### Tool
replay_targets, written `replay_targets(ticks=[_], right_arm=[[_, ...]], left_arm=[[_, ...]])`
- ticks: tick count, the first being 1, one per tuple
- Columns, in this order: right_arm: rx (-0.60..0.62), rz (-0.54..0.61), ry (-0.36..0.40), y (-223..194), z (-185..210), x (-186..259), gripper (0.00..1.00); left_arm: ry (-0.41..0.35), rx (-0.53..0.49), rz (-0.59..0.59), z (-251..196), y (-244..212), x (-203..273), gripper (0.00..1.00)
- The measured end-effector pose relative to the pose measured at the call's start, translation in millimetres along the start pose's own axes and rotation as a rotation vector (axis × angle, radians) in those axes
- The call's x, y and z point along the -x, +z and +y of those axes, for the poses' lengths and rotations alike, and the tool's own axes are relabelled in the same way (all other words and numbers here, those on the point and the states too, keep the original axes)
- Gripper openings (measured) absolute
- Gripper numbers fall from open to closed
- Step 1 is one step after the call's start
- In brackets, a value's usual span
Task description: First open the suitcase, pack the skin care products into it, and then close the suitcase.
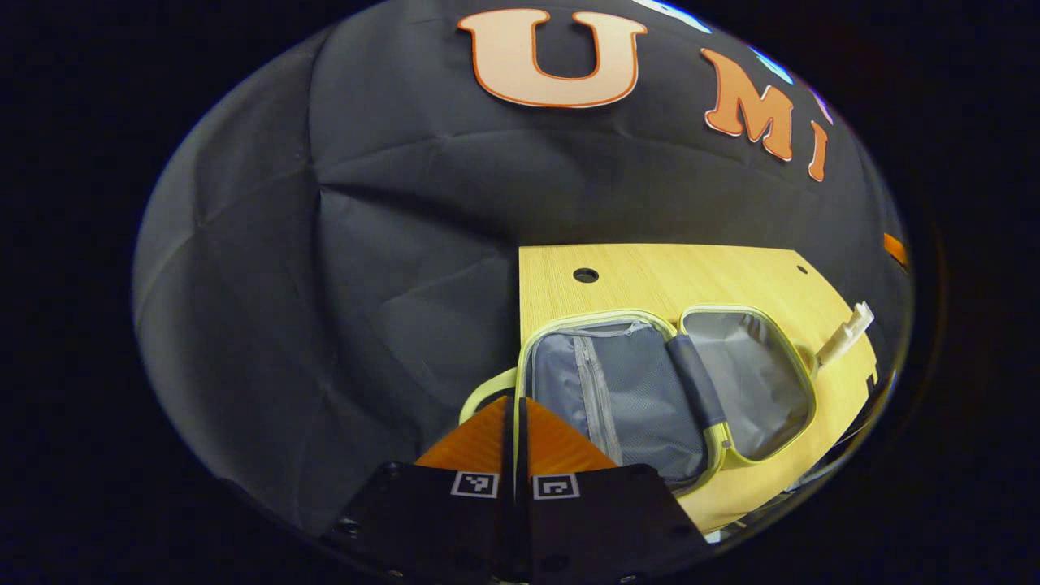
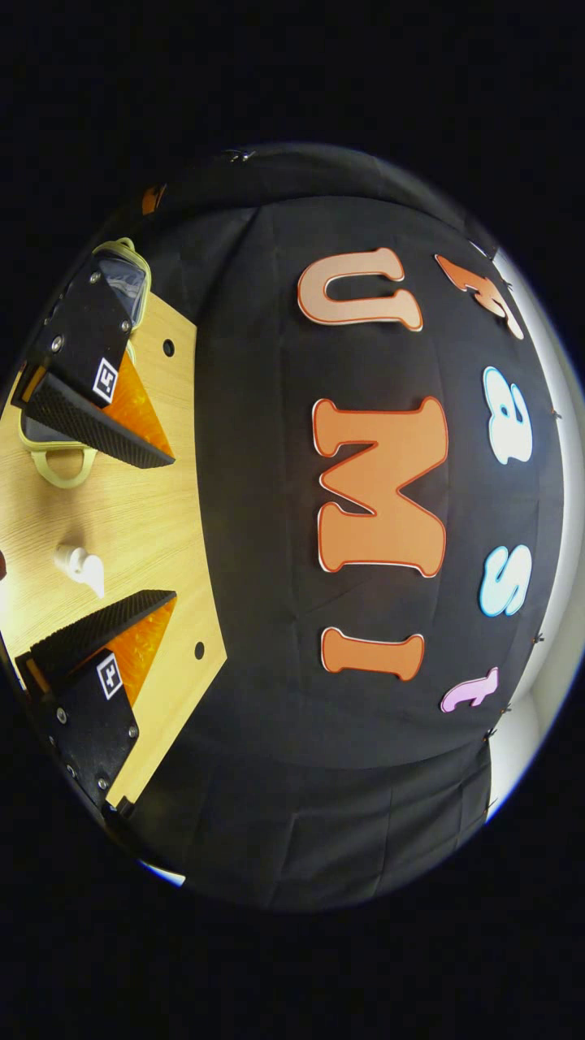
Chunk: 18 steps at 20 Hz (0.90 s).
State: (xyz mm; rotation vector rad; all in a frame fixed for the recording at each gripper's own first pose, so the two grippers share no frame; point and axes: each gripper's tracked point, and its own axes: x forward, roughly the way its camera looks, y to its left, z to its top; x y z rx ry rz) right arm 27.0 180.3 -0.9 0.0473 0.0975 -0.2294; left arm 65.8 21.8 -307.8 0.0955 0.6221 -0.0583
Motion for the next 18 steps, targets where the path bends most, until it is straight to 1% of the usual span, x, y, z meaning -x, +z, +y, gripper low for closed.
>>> replay_targets(ticks=[3,4,6,10,13,14,16,17,18], right_arm=[[-0.011,-0.004,-0.035,2.7,-21.1,-1.8,0.96],[-0.004,-0.006,-0.041,3.6,-29.0,-1.9,0.96],[0.013,-0.014,-0.049,6.1,-43.4,-2.3,0.96],[0.032,-0.026,-0.054,6.4,-78.4,-7.0,0.96],[0.044,-0.016,-0.037,0.4,-104.1,-16.9,0.96],[0.047,-0.014,-0.026,-2.0,-111.7,-20.6,0.95],[0.065,-0.007,-0.007,-6.2,-127.6,-29.5,0.95],[0.077,-0.006,0.002,-8.2,-135.4,-34.2,0.96],[0.087,-0.006,0.011,-10.1,-143.6,-38.5,0.95]], left_arm=[[0.023,-0.053,-0.087,-3.9,20.4,-4.1,0.01],[0.034,-0.068,-0.127,-9.0,32.7,-5.6,0.01],[0.032,-0.076,-0.196,-26.5,52.6,-6.3,0.01],[-0.055,-0.017,-0.312,-86.5,85.1,-11.6,0.01],[-0.104,0.022,-0.347,-129.1,96.5,-8.2,0.02],[-0.106,0.033,-0.355,-139.7,97.3,-7.4,0.12],[-0.135,0.047,-0.355,-163.6,96.3,-5.2,0.16],[-0.136,0.050,-0.360,-174.8,96.8,-7.9,0.22],[-0.135,0.052,-0.367,-183.8,96.8,-7.7,0.37]])
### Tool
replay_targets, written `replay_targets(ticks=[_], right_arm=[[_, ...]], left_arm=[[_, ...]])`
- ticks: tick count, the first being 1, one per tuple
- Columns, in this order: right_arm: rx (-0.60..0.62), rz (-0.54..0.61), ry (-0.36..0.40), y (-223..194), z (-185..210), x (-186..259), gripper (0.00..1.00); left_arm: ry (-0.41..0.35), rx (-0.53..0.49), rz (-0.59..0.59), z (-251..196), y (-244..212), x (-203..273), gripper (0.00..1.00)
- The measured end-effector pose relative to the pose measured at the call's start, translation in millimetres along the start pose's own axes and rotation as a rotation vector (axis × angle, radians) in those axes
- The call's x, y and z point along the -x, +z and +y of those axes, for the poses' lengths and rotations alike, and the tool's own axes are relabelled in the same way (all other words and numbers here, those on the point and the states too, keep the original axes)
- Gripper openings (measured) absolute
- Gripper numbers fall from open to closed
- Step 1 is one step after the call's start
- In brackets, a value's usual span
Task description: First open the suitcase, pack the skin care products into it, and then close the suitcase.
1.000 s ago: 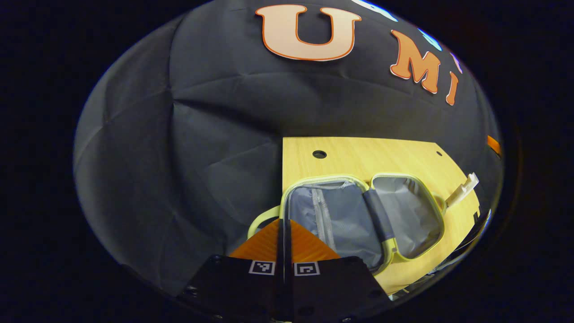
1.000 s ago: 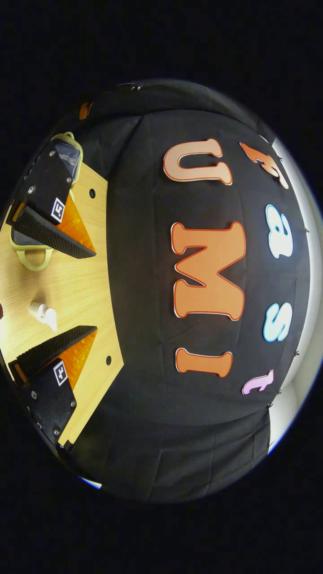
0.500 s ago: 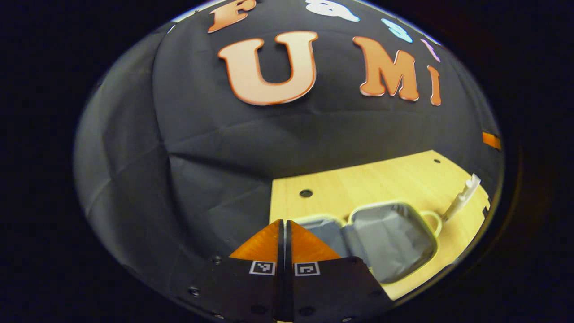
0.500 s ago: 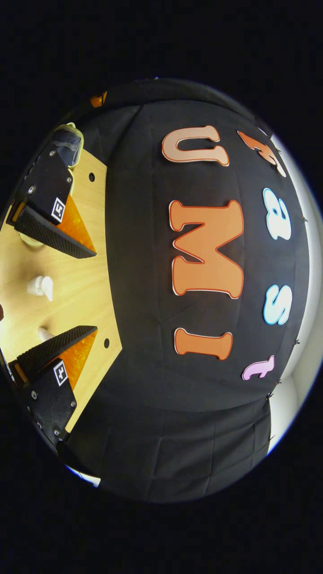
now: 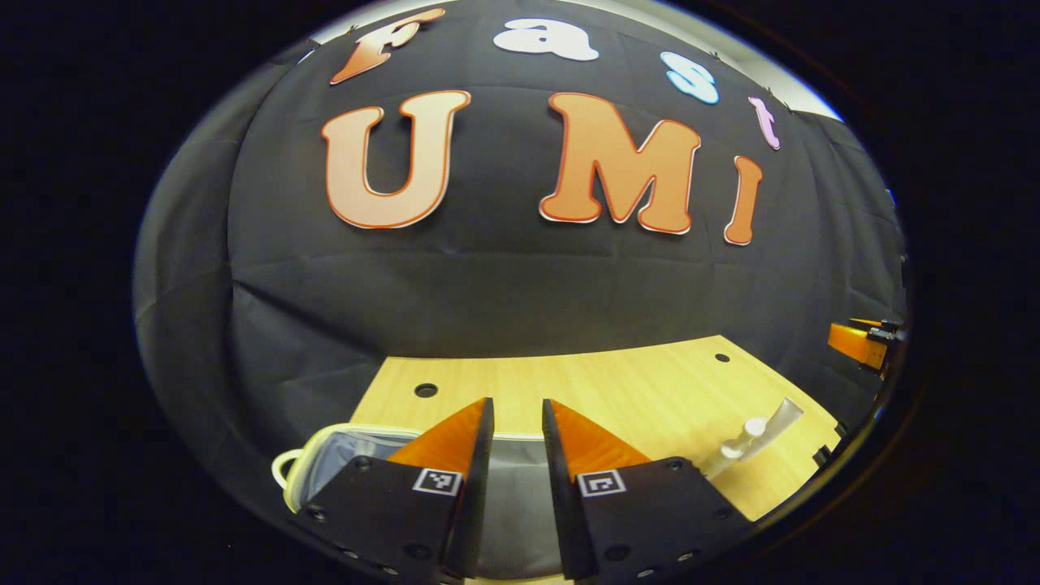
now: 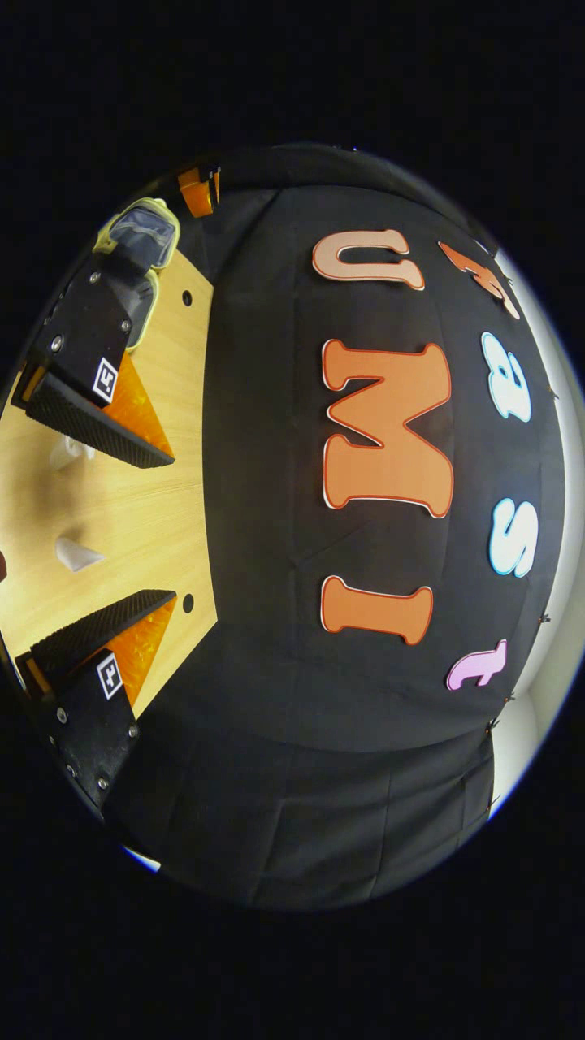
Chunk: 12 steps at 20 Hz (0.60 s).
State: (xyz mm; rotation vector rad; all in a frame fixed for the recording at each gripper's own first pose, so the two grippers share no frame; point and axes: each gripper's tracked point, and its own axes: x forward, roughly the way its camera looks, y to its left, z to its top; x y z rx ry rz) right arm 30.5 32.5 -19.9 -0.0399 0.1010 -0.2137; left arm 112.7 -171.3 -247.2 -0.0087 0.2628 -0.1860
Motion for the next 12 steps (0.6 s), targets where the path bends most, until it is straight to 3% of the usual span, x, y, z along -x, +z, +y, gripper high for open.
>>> replay_targets(ticks=[2,5,9,12], right_arm=[[0.012,0.000,0.017,-6.1,-13.6,-7.7,0.96],[0.021,0.005,0.041,-18.6,-29.6,-16.3,0.95],[0.045,0.010,0.062,-41.8,-44.1,-25.0,0.95],[0.054,0.022,0.067,-63.2,-55.0,-30.5,0.95]], left_arm=[[0.002,0.011,-0.010,-16.6,-2.6,0.7,0.42],[0.026,0.017,-0.040,-36.4,-7.6,-8.6,1.00],[0.022,-0.025,-0.057,-54.2,-18.5,-11.6,0.98],[-0.020,-0.072,-0.066,-73.2,-30.8,-12.4,0.98]])
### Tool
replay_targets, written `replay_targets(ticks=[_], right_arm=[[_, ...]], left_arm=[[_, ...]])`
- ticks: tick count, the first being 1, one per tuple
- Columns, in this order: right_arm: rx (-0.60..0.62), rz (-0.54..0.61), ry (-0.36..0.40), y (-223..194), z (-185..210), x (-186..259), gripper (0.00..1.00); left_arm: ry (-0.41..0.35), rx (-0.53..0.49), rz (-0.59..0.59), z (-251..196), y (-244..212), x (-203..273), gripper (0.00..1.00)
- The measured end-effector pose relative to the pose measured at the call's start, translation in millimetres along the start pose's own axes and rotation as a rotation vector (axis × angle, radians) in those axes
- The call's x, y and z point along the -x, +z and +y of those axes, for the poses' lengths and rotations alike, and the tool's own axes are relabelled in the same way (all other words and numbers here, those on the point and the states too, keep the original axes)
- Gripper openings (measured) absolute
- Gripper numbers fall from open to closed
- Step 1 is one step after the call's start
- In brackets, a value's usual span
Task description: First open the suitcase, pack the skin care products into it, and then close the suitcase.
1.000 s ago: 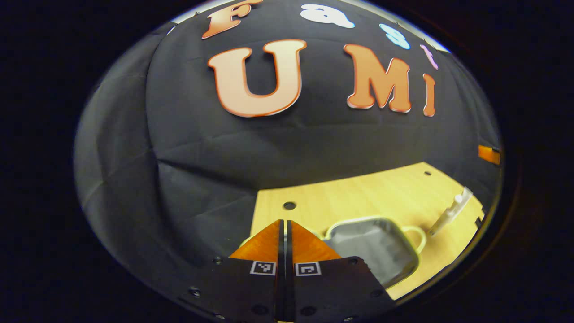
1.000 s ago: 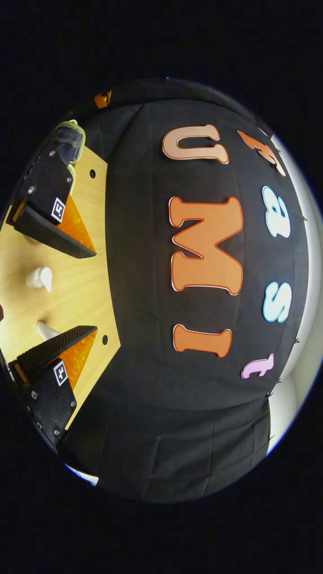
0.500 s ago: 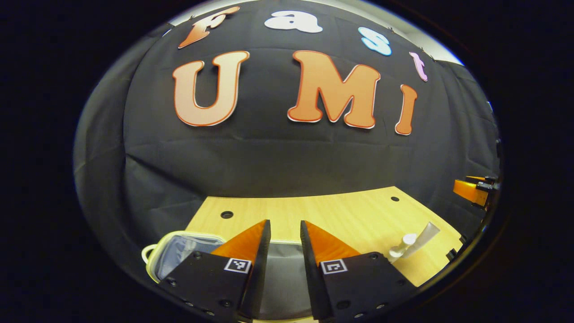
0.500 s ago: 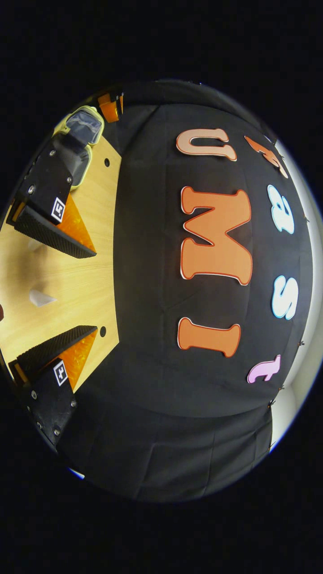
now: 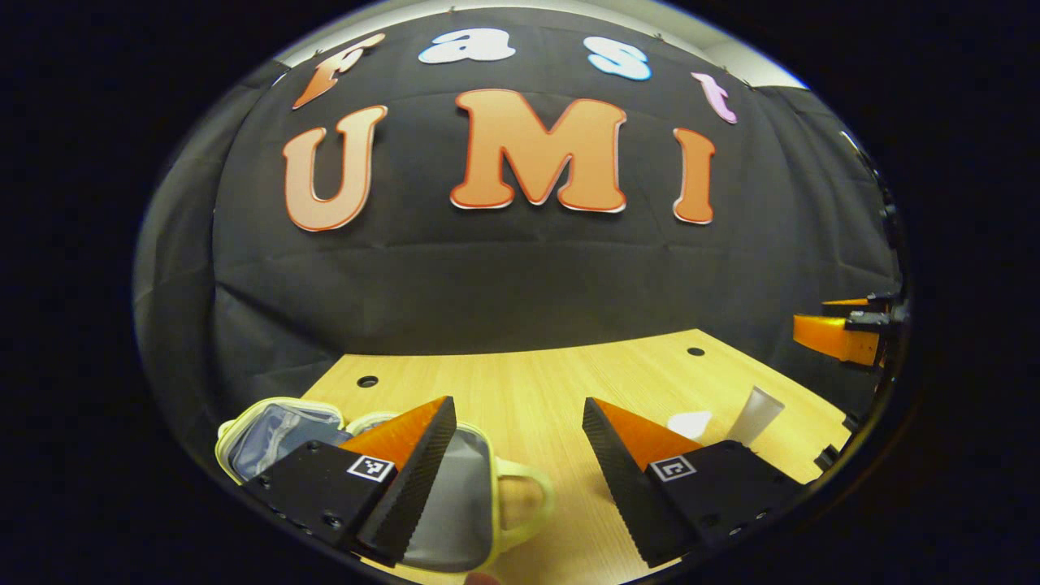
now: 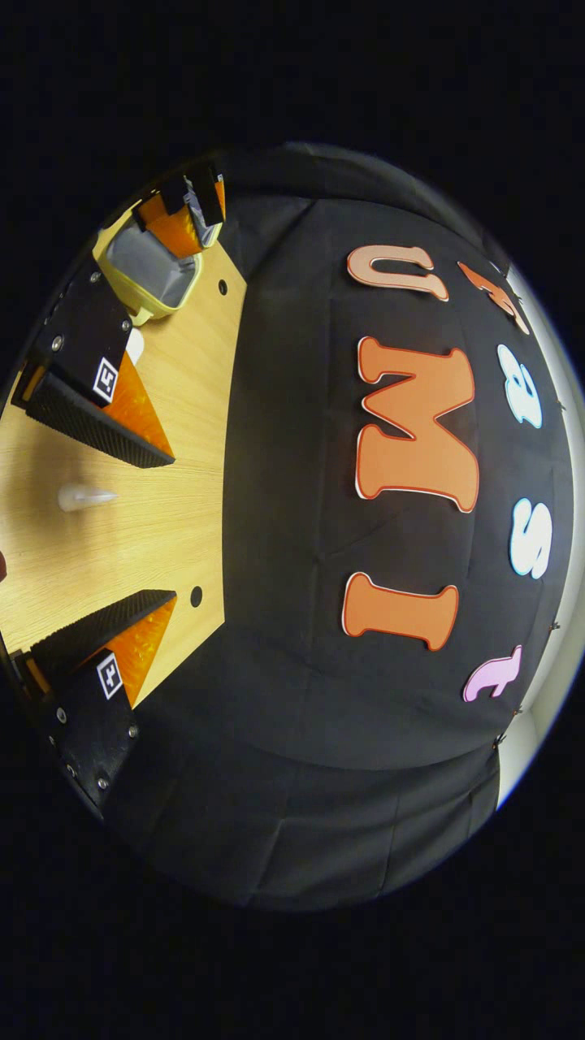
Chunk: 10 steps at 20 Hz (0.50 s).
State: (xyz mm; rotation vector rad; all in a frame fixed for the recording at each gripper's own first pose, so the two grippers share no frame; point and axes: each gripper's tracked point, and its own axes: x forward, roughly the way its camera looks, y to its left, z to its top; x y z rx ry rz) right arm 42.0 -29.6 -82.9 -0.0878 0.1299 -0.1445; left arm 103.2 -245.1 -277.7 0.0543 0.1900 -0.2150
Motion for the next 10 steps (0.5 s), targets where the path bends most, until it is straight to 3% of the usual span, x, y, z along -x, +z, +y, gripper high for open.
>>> replay_targets(ticks=[4,10], right_arm=[[-0.001,0.011,-0.011,-24.6,-10.1,-10.5,0.96],[0.017,0.053,-0.007,-57.9,-15.7,-19.5,0.96]], left_arm=[[-0.048,-0.077,0.016,-18.5,-22.1,3.5,0.98],[-0.133,-0.097,0.085,-51.2,-59.9,5.1,0.99]])
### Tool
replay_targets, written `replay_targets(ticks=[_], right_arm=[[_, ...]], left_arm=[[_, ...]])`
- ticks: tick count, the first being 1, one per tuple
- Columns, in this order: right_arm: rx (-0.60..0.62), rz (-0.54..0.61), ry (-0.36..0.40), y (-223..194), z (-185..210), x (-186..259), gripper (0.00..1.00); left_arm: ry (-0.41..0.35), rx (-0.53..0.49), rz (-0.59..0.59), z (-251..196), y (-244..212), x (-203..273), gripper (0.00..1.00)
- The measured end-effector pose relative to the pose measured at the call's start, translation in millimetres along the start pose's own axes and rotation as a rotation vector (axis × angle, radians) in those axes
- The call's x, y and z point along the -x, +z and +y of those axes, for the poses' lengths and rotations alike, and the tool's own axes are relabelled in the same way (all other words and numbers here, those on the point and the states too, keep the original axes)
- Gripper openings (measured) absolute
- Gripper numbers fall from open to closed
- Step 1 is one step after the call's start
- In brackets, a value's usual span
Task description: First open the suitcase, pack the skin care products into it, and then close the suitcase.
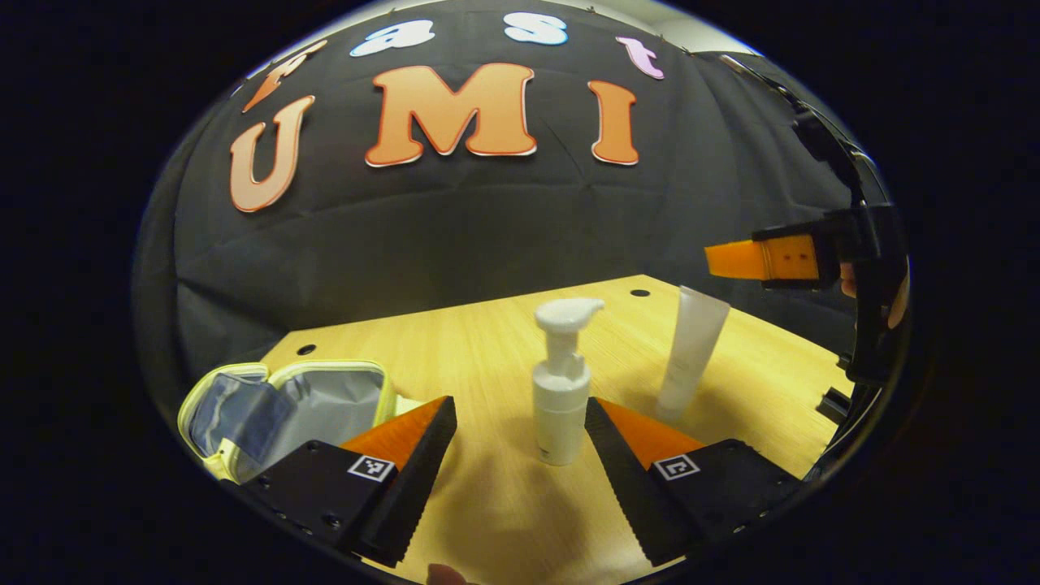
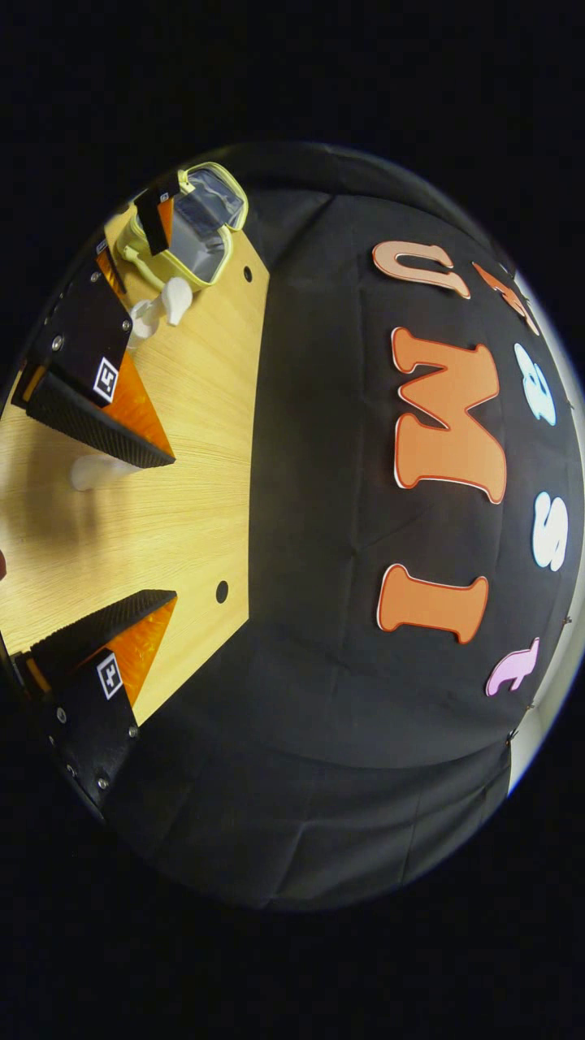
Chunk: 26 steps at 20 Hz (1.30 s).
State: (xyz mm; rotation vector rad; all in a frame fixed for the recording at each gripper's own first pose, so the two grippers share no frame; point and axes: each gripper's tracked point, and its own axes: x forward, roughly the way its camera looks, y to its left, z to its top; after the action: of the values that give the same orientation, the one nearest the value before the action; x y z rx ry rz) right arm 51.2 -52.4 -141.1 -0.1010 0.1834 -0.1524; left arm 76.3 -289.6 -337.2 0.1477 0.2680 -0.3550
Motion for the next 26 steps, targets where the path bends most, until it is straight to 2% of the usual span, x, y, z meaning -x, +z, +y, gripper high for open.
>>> replay_targets(ticks=[3,13,14,16,22,26], right_arm=[[0.010,0.021,-0.004,-12.3,-6.8,-1.0,0.96],[0.011,0.082,-0.025,-41.0,-23.9,-0.1,0.96],[0.010,0.085,-0.024,-42.9,-23.5,0.7,0.96],[0.001,0.093,-0.016,-44.2,-21.5,2.3,0.96],[-0.028,0.076,0.028,-34.3,-5.5,10.9,0.96],[-0.047,0.044,0.090,-12.6,18.5,20.9,0.96]], left_arm=[[-0.005,-0.009,0.034,-1.1,-14.4,-8.3,0.99],[0.025,0.025,0.032,-10.8,-15.0,-29.1,0.99],[0.043,0.039,0.032,-9.4,-14.4,-33.0,0.87],[0.029,0.051,0.056,-12.1,-15.9,-36.3,0.61],[-0.004,0.073,0.057,-10.3,3.0,-17.8,0.60],[-0.008,0.081,0.046,-2.0,21.9,-4.5,0.60]])
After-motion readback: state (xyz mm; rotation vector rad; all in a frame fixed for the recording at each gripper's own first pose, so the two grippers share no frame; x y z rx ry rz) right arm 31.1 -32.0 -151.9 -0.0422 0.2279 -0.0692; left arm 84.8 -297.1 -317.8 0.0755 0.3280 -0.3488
